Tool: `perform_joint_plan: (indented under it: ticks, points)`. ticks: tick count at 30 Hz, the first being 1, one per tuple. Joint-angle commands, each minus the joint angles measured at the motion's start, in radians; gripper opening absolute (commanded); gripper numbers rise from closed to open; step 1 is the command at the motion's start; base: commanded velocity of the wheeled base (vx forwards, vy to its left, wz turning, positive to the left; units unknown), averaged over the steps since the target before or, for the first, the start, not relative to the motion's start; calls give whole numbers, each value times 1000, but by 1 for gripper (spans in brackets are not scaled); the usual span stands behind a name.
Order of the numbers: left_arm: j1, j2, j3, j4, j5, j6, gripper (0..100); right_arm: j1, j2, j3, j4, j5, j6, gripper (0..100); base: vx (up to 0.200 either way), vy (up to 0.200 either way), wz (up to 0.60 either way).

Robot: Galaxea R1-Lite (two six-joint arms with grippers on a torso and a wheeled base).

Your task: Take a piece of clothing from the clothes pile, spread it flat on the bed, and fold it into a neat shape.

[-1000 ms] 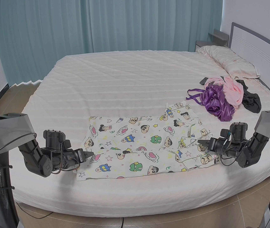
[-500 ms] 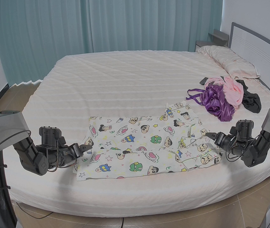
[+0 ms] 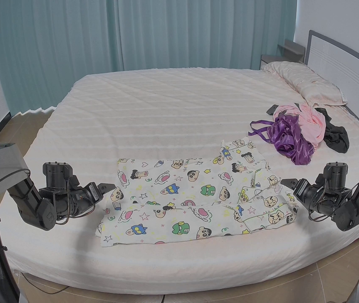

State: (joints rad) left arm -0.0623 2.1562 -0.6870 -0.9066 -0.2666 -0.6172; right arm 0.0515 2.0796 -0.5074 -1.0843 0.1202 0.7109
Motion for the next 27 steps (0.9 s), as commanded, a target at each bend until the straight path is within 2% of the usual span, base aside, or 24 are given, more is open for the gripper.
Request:
perform_joint_plan:
  ticks: [1,4,16,27]
  points:
    - [-2,-4,-2,0,0,-1,100,-1,-32,32,-2,1,2,100,200,0,0]
    - [-1,-1,-2,-3,1,-1,100,1,-32,37,-2,1,9,100,200,0,0]
    - [-4,4,-6,-6,6,-7,100,2,-30,41,-2,1,10,100,0,0,0]
    - [-5,4,0,-8,9,-7,100,1,-24,41,-2,1,10,100,0,-200,0]
